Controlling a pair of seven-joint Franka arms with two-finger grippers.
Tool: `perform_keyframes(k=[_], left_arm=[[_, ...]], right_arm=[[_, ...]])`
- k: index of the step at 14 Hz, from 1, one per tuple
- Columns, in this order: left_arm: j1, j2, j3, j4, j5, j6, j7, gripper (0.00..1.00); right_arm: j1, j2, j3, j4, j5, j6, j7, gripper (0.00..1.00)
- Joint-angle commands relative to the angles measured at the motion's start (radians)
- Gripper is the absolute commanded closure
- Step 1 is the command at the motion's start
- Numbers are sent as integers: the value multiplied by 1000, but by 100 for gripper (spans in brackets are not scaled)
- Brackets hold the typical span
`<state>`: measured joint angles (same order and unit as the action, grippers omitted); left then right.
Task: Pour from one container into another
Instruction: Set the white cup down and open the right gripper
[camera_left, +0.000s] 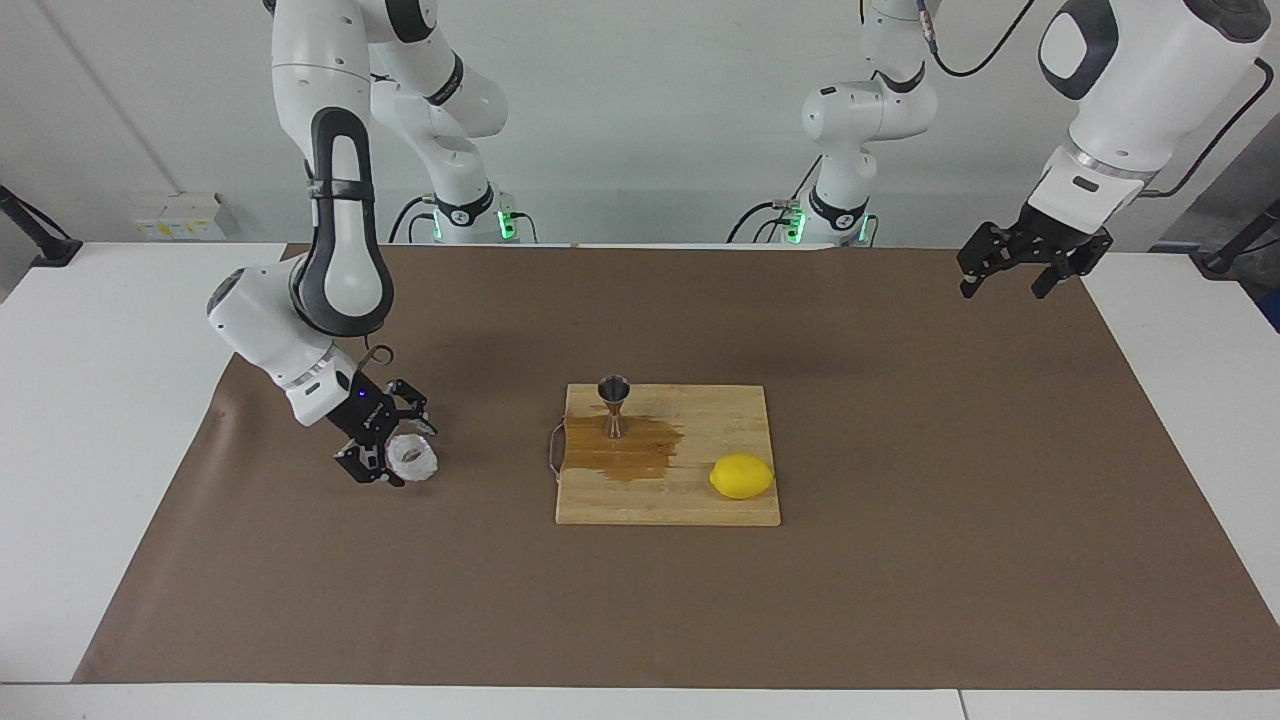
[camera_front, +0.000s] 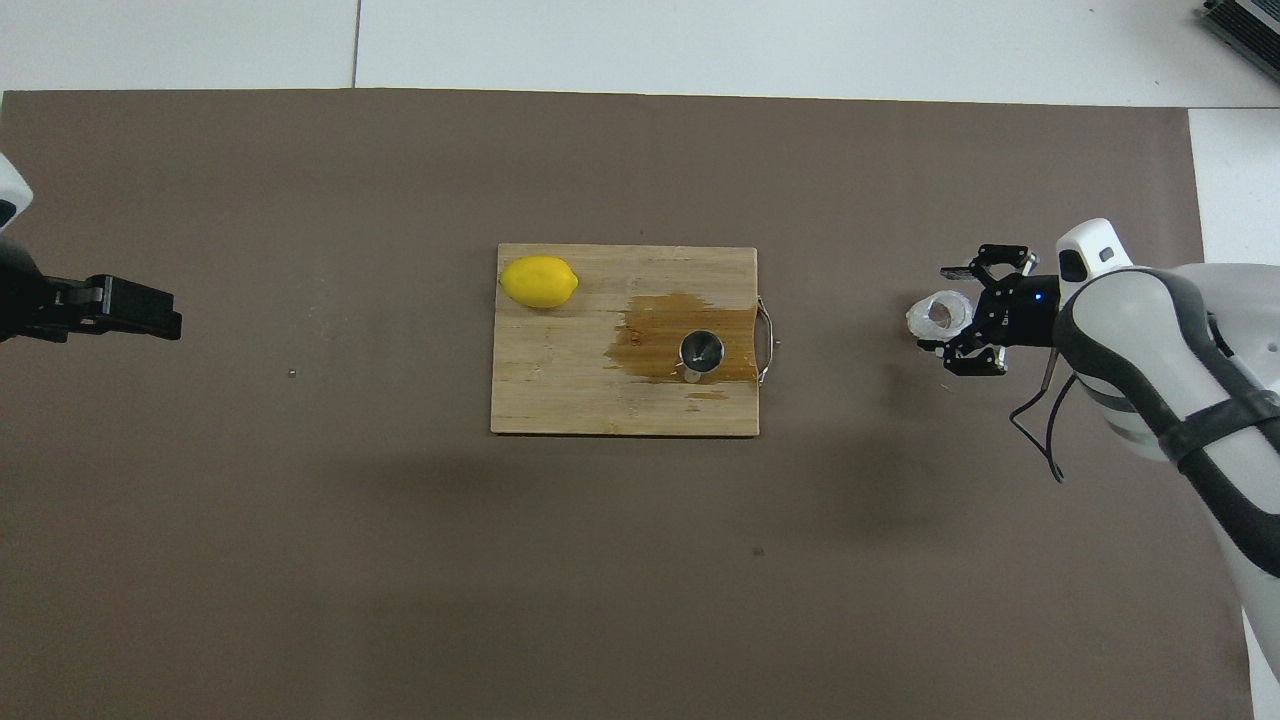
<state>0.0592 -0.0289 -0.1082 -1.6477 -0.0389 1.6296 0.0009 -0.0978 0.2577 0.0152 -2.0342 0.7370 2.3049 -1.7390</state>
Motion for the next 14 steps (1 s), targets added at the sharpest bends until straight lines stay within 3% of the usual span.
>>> perform_keyframes(k=[1,10,14], left_arm=[[16,-17,-10,-15,-13,-7,8,0],[16,-17,-10,-15,-13,-7,8,0],[16,-17,-8,-15,-13,-8,8,0]], right_arm=[[-3,-81,3,-15,-169,-65,273,0],[23,-110,5,0,-565,-240,1193,0],[59,-109,9,80,-717,-372,1551,0]])
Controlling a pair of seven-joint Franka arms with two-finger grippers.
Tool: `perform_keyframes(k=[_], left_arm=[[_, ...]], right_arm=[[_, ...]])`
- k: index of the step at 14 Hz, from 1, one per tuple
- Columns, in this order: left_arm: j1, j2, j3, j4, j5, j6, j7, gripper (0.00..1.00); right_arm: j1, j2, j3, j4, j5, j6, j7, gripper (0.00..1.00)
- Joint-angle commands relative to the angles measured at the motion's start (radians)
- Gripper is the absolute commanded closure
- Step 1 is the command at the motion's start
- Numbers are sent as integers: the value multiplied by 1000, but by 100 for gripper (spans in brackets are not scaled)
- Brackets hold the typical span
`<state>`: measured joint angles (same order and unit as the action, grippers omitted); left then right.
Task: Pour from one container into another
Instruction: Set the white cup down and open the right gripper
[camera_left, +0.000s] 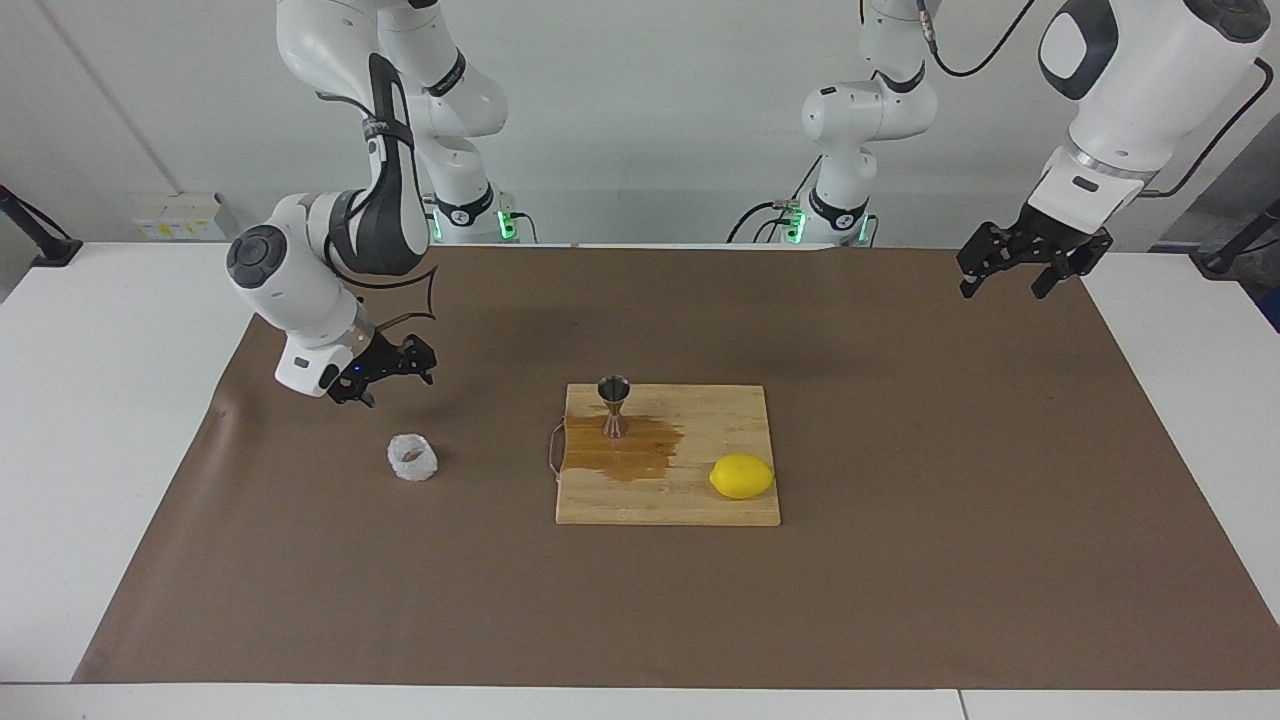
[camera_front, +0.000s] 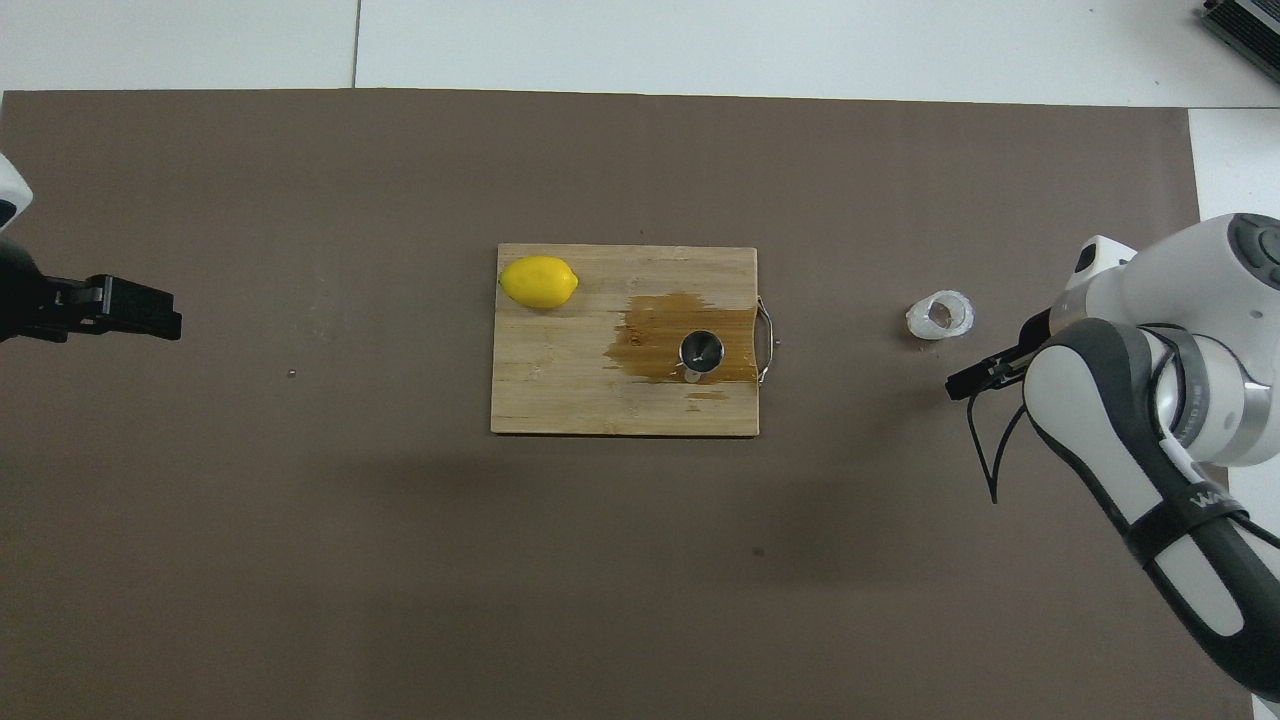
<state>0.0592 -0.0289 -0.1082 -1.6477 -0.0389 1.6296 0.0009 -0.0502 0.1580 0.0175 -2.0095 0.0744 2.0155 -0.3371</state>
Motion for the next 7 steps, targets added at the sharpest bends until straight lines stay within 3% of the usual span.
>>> perform_keyframes(k=[1,4,7], left_arm=[[16,-17,-10,-15,-13,-7,8,0],[16,-17,-8,-15,-13,-7,8,0],[16,-17,-8,-15,-13,-7,8,0]], right_arm=[[30,-9,7,95,-92,-139,218,0],[44,-15,9,214,-147,-285,372,0],[26,-109,-2,273,-127,-308,371,0]])
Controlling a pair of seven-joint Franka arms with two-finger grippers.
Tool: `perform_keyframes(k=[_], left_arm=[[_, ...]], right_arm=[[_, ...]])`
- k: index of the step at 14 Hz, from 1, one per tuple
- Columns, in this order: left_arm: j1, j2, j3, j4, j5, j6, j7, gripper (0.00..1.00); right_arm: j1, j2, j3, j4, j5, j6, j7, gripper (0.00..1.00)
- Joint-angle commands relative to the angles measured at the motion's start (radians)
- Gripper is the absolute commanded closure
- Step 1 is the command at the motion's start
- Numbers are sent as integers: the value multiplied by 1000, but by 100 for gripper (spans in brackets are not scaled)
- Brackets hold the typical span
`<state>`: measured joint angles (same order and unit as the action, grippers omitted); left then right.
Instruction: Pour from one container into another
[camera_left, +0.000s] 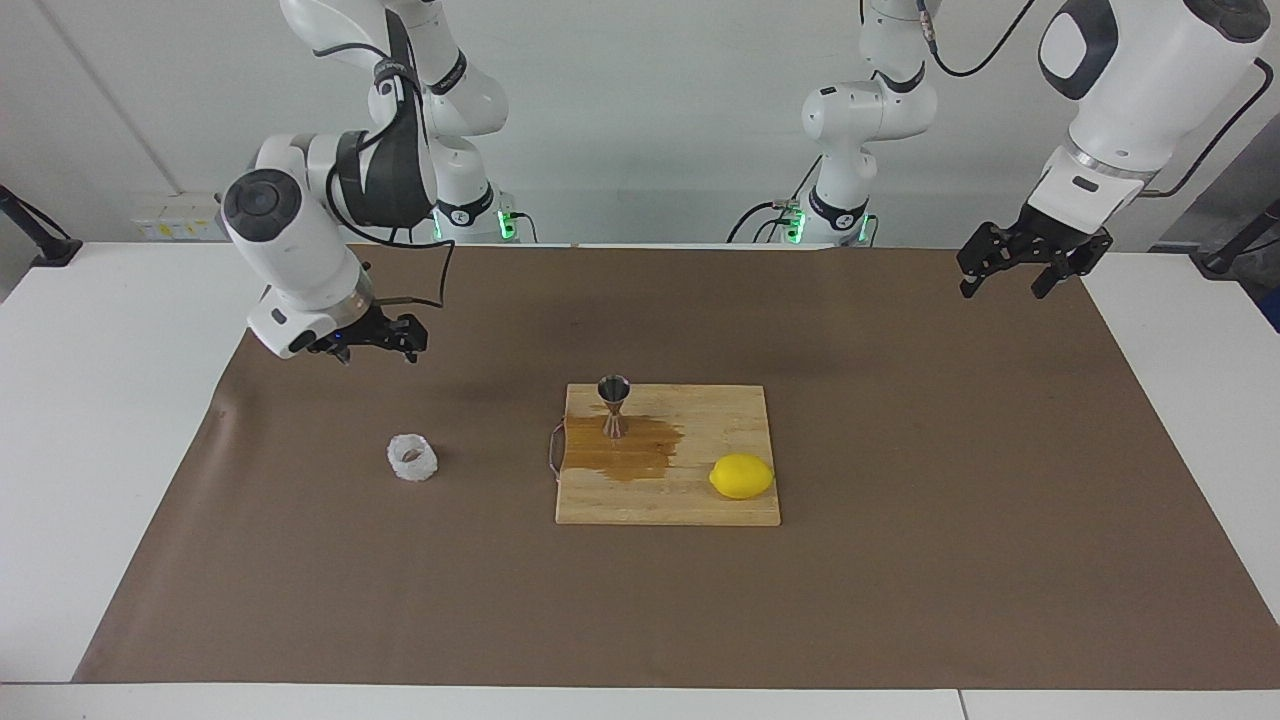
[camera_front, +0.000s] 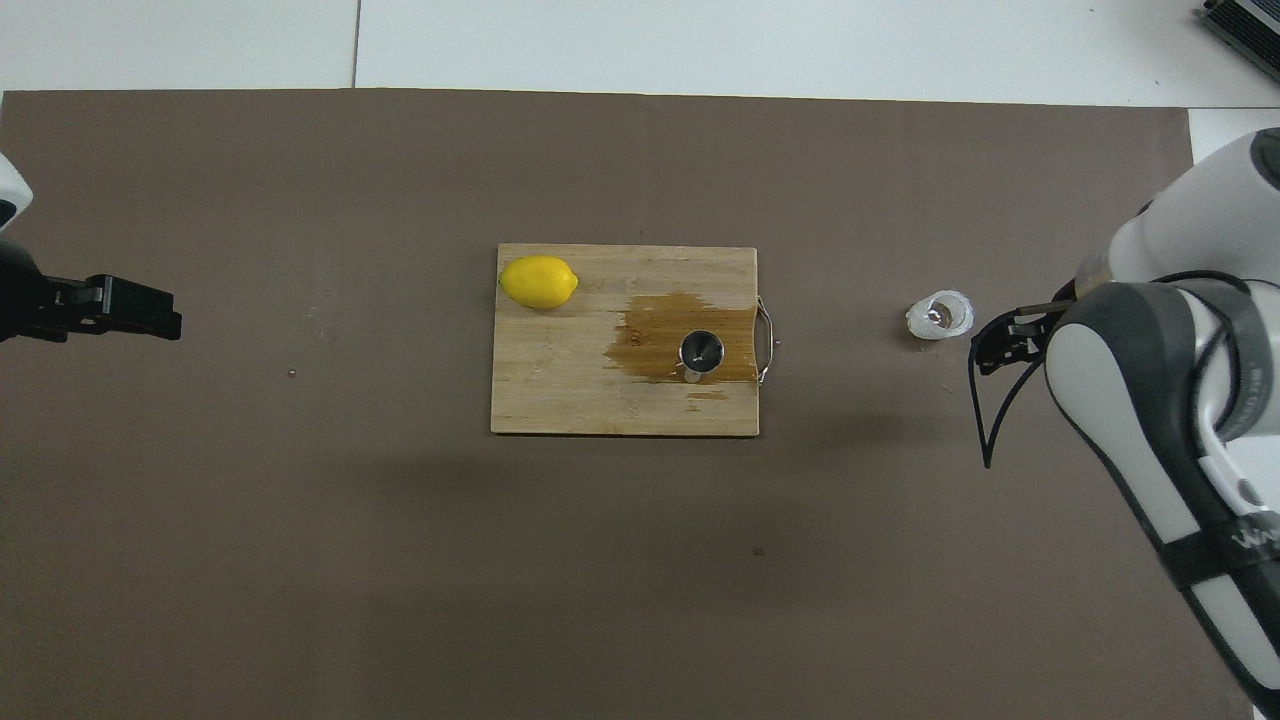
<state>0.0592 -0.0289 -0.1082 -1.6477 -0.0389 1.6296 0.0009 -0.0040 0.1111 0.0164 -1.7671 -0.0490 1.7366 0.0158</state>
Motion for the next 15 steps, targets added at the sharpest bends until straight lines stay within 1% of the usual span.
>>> perform_keyframes(k=[1,3,5,7,10,15], left_arm=[[16,-17,-10,-15,-13,-7,8,0],[16,-17,-8,-15,-13,-7,8,0],[16,-17,-8,-15,-13,-7,8,0],[16,-17,-8,-17,-13,-7,8,0],[16,-17,-8,-15,-13,-8,8,0],[16,-17,-10,-15,-13,-7,8,0]], right_arm=[[-33,-85,-1,34,18,-38,12,0],[-47,-109,-4,70,69,-74,3,0],[-68,-125,0,110,69,-86,-10,0],[-70,-136,2,103,69,-81,-13,0],[-57,-151,7,86,55,-113,-8,0],[-65,-153,7,89,63,-120,-17,0]])
